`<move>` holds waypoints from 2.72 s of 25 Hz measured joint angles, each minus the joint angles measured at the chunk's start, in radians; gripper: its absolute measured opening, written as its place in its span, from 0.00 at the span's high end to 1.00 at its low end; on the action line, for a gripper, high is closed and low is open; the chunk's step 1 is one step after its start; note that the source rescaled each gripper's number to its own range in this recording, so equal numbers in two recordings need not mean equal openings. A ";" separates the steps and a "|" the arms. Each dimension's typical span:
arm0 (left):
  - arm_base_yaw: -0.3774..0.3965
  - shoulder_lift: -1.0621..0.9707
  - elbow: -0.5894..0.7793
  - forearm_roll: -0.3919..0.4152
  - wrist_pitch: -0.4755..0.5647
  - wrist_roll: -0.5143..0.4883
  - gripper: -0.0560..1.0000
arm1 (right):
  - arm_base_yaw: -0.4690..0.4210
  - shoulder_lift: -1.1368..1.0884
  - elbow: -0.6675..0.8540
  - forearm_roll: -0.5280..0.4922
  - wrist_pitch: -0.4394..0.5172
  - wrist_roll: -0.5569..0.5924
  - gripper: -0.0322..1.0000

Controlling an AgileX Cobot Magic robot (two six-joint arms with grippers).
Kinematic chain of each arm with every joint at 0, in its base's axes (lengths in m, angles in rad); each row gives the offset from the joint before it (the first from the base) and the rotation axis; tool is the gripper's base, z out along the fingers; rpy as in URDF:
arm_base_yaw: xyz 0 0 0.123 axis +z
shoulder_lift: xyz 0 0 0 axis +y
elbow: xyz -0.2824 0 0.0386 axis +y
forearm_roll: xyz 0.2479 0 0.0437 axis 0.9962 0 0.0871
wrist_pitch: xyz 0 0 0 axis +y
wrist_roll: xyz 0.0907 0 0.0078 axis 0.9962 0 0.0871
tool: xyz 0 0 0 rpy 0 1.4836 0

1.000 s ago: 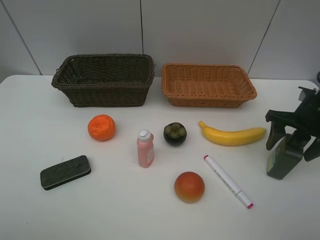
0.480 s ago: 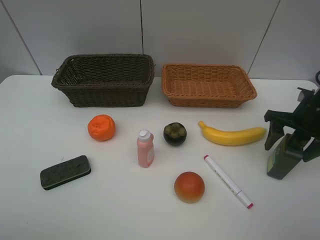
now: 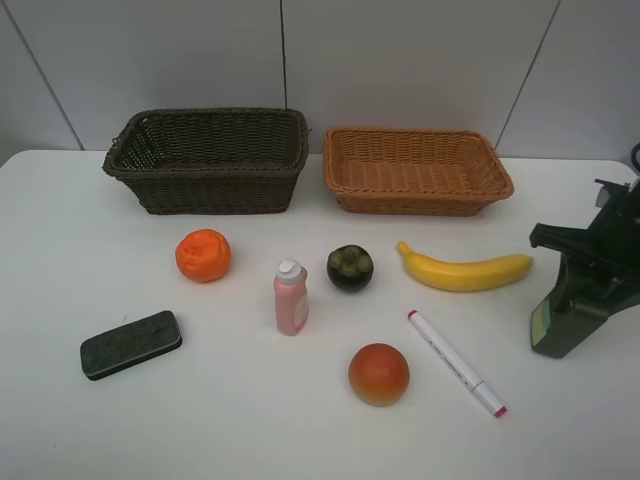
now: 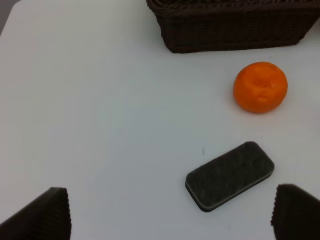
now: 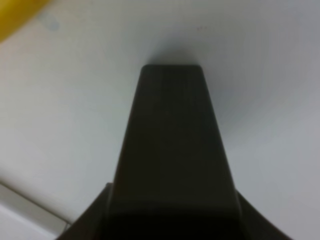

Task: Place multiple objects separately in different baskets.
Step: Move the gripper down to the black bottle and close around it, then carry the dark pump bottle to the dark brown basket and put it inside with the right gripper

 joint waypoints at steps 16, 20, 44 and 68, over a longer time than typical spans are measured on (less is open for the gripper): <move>0.000 0.000 0.000 0.000 0.000 0.000 0.00 | 0.010 -0.200 -0.291 -0.014 0.209 0.001 0.62; 0.000 0.000 0.000 0.000 -0.001 0.000 0.00 | 0.106 -0.231 -0.493 -0.062 0.225 0.001 0.62; 0.000 0.000 0.000 0.000 -0.001 0.000 0.00 | 0.627 0.368 -0.757 -0.093 -0.713 0.001 0.62; 0.000 0.000 0.000 0.000 -0.001 0.000 0.00 | 0.730 0.668 -0.844 -0.153 -0.965 0.001 0.62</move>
